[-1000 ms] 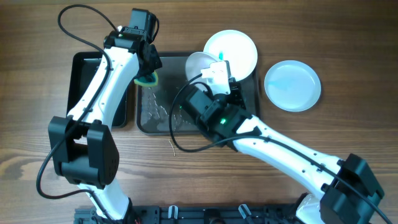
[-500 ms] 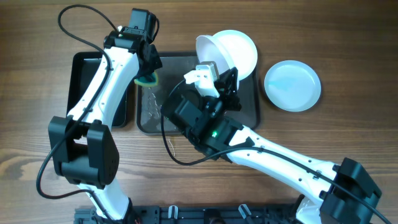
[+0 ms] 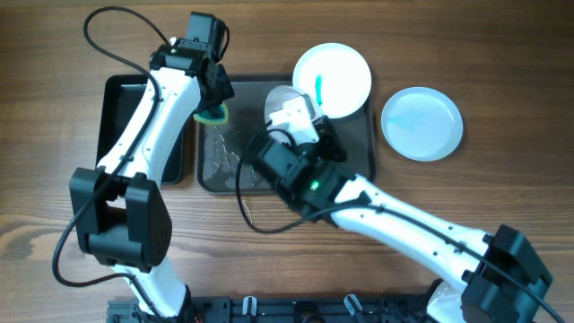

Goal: Clean dirty plates on tray and stack at the side
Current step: 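Lift the second plate with the right gripper, move sponge aside left, then place the plate onto the plate right of the tray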

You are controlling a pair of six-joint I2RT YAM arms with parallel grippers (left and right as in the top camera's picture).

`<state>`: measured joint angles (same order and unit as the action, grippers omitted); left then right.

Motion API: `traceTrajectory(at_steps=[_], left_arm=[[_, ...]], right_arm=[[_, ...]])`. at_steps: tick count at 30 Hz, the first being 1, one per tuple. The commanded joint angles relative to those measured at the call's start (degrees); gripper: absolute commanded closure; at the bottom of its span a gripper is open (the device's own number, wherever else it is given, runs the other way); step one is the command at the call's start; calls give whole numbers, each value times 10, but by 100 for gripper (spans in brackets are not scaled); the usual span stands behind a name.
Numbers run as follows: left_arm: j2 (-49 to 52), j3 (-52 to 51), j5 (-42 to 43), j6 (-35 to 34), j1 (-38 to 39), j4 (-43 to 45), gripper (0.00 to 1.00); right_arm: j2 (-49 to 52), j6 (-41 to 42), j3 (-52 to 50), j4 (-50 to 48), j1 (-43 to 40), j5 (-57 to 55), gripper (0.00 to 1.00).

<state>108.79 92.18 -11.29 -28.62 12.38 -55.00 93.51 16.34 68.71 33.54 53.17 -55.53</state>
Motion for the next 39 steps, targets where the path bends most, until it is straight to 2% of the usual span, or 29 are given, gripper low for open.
traceTrajectory(at_steps=[1,5,10,14,19,26,32,39], left_arm=[[1,-5,-1,-1,1,3,96],[1,-5,-1,-1,1,3,96],[1,-5,-1,-1,1,4,96],[1,-5,-1,-1,1,8,96],[1,-5,-1,-1,1,8,96],[1,-5,-1,-1,1,13,96],[1,-5,-1,-1,2,16,96],[1,-5,-1,-1,2,16,96]], right_arm=[[-15,81,2,3,-59,254,96],[-34,81,2,-3,-142,443,96],[-73,81,2,5,-293,650,96],[-85,100,2,28,-410,731,96],[-85,111,2,91,-549,711,96],[-66,128,2,156,-680,561,96],[-29,128,-18,141,-709,500,96],[50,113,-21,102,-702,536,95]])
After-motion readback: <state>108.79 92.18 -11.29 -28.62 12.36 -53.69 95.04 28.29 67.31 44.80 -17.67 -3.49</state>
